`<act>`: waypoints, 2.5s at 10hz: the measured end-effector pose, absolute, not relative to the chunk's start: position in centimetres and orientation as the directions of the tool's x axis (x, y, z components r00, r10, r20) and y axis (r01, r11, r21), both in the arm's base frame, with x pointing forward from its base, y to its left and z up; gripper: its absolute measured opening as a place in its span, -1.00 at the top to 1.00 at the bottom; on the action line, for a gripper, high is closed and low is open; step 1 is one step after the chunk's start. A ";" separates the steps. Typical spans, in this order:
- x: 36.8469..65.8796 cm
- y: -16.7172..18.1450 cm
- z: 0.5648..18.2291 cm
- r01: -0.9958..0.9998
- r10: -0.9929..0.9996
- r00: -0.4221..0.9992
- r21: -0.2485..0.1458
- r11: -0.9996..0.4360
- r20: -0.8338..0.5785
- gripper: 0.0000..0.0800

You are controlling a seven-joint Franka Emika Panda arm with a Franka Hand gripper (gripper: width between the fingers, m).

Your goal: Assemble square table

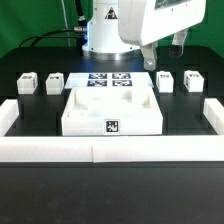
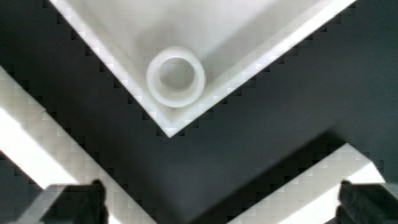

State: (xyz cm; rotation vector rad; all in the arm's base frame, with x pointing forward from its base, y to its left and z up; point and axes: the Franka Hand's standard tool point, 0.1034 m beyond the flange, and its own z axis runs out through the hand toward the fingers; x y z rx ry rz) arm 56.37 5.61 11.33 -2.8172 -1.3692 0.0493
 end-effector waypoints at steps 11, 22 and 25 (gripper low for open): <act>44.5 -1.5 2.0 0.997 0.996 0.077 -0.019 -0.077 0.039 -0.63; 44.6 -1.6 1.0 0.998 0.997 0.059 0.004 -0.059 0.042 0.86; 44.6 -1.6 1.0 0.998 0.997 0.059 0.004 -0.059 0.042 0.86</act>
Offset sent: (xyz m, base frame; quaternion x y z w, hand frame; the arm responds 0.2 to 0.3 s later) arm -0.0753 -0.0432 -0.0197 0.0508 0.0210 -0.1742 0.9832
